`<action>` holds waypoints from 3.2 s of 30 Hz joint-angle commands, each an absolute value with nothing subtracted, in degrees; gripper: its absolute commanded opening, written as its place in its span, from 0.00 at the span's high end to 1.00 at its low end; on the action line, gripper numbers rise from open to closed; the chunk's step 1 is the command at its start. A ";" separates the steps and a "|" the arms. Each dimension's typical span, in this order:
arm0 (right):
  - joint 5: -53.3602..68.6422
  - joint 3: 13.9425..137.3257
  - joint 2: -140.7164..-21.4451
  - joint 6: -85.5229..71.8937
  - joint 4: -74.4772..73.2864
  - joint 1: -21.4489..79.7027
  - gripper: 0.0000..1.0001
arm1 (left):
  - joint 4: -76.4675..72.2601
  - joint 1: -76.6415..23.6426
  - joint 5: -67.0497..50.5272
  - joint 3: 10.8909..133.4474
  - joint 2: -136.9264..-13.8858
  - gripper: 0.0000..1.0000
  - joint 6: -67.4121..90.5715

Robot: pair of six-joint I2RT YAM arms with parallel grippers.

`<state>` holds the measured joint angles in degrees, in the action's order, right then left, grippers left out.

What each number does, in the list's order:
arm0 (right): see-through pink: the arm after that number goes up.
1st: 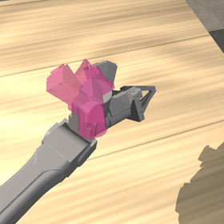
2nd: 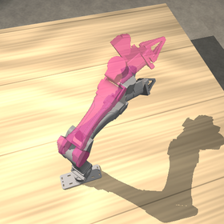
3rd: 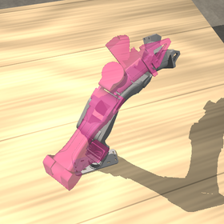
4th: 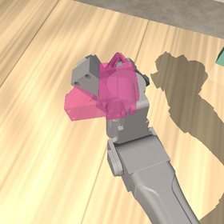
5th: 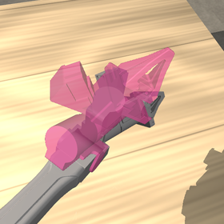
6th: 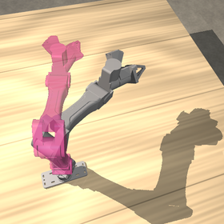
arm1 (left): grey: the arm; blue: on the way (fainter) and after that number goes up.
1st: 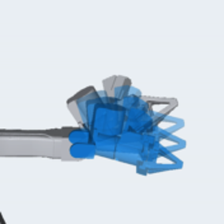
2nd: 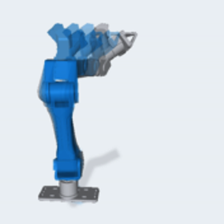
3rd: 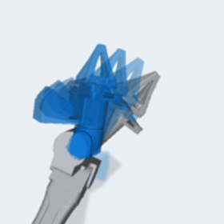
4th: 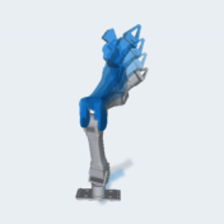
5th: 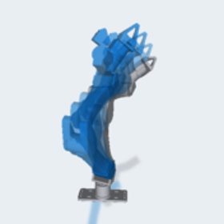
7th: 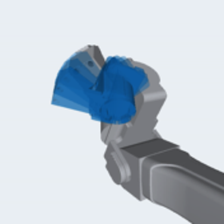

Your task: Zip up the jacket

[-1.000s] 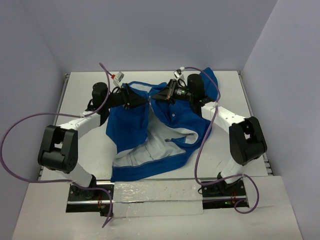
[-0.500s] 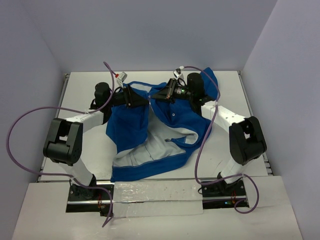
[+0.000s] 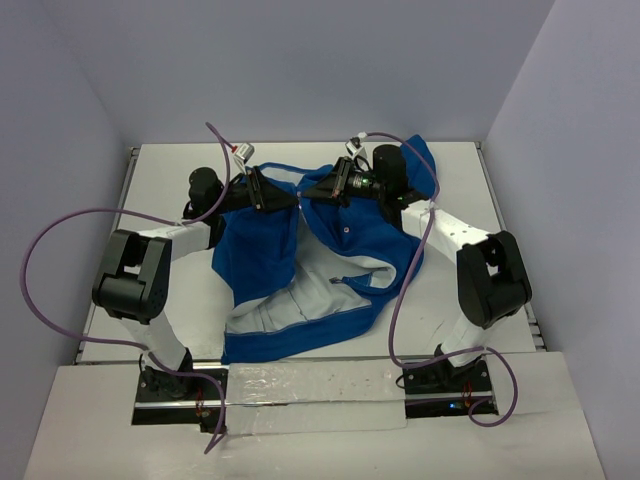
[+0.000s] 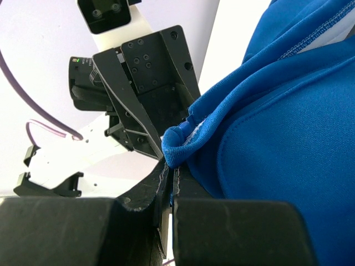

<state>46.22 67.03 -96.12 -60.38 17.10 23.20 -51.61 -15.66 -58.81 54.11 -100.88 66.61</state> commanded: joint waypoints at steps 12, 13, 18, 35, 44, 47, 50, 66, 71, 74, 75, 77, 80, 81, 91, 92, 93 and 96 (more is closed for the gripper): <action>48.41 70.66 -95.81 -60.75 20.30 22.76 1.00 | -54.13 -15.91 -59.24 54.15 -101.13 0.41 65.07; 48.43 70.59 -95.80 -60.66 20.23 22.76 1.00 | -54.77 -15.91 -59.16 54.06 -101.16 0.43 65.59; 48.43 70.66 -95.73 -60.64 20.13 22.76 1.00 | -57.39 -15.91 -59.15 53.29 -101.51 0.49 67.47; 47.81 71.45 -95.78 -59.75 18.21 22.68 1.00 | -57.61 -15.91 -58.73 51.17 -100.90 0.77 67.30; 47.72 71.29 -95.72 -59.63 18.13 22.68 1.00 | -56.10 -15.90 -58.36 51.59 -100.53 0.87 66.47; 47.72 71.62 -95.88 -59.07 17.41 22.76 1.00 | -56.68 -15.90 -58.36 51.68 -100.37 0.85 67.21; 47.78 71.69 -95.89 -58.95 17.26 22.76 1.00 | -58.27 -15.94 -58.45 51.88 -100.63 0.82 68.38; 47.81 71.82 -95.98 -59.34 17.54 22.85 1.00 | -59.01 -16.52 -58.52 53.10 -101.11 0.77 69.72; 47.64 71.63 -95.98 -59.50 17.49 22.85 1.00 | -62.14 -16.70 -58.53 53.44 -101.96 0.79 72.16; 47.81 71.40 -95.92 -59.33 17.52 22.85 1.00 | -62.03 -16.79 -58.39 53.58 -102.13 0.78 72.13; 47.81 71.37 -95.89 -59.33 17.53 22.85 1.00 | -61.79 -16.79 -58.40 53.65 -102.09 0.78 72.03; 47.90 71.37 -95.89 -59.49 17.58 22.85 1.00 | -61.41 -16.79 -58.35 53.73 -102.13 0.78 71.81; 47.90 71.63 -95.89 -59.49 17.57 22.86 1.00 | -60.90 -16.87 -58.36 54.15 -102.13 0.79 71.62; 47.90 71.63 -95.89 -59.42 17.49 22.94 1.00 | -60.82 -16.87 -58.36 54.23 -102.13 0.79 71.55; 47.99 71.81 -95.96 -59.54 17.67 22.92 1.00 | -58.68 -16.96 -58.02 53.97 -102.04 0.94 70.28; 47.99 71.85 -95.93 -59.37 17.58 22.89 1.00 | -58.67 -16.96 -58.05 54.01 -102.04 0.98 70.40; 47.96 71.91 -95.89 -59.16 17.41 22.85 1.00 | -58.70 -16.96 -58.11 54.05 -102.07 1.00 70.57; 47.48 72.53 -95.89 -57.71 16.13 22.94 1.00 | -59.02 -16.96 -58.40 53.93 -102.30 1.00 72.06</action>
<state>46.56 68.39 -96.62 -59.33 14.82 22.94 -57.01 -16.58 -58.57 51.90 -102.04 71.54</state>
